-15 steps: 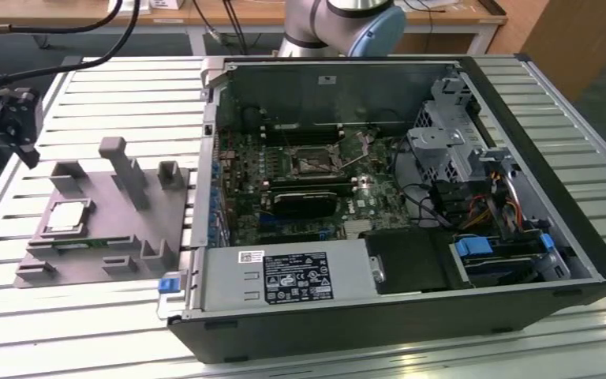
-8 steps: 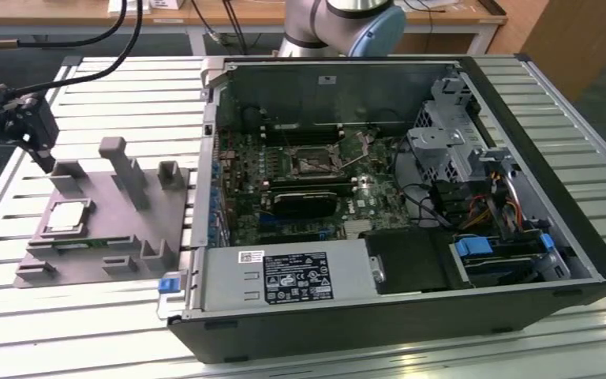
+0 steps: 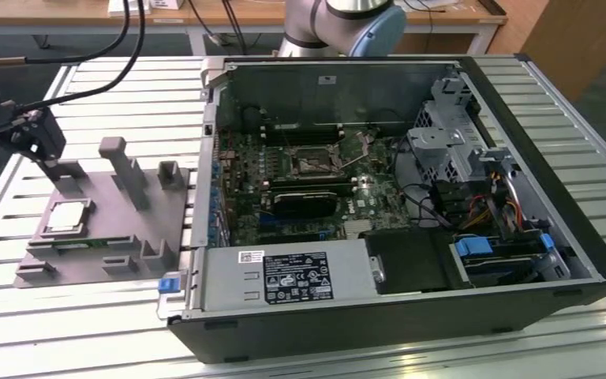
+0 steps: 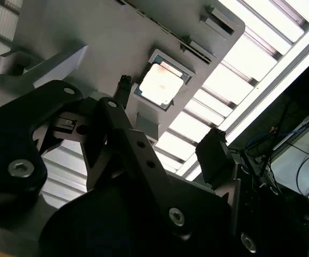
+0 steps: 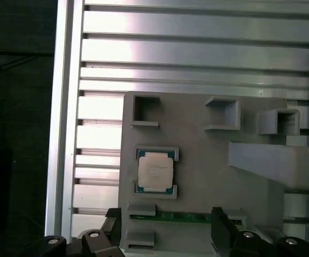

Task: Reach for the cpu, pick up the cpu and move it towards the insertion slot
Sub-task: 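Pick up the cpu and move it towards the insertion slot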

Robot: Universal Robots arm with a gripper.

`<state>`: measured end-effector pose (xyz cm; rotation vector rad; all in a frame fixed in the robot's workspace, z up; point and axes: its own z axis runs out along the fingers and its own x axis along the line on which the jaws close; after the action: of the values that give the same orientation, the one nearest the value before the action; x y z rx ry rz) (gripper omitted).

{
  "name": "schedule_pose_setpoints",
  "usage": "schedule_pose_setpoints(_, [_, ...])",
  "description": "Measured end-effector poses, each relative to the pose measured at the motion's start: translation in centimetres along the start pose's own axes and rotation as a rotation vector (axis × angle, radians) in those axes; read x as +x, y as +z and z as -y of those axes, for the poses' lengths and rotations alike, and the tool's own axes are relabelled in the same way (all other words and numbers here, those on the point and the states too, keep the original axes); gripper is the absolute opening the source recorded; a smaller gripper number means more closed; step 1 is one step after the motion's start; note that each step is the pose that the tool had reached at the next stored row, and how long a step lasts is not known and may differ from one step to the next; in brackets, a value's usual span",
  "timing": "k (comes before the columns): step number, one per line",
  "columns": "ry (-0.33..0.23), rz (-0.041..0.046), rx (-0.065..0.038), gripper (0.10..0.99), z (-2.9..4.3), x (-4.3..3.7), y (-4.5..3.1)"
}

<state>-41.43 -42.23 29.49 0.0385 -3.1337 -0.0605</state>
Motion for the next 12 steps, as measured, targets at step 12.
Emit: schedule_pose_setpoints(12, [0.005, 0.0002, 0.0, 0.894, 0.06, 0.2, 2.18])
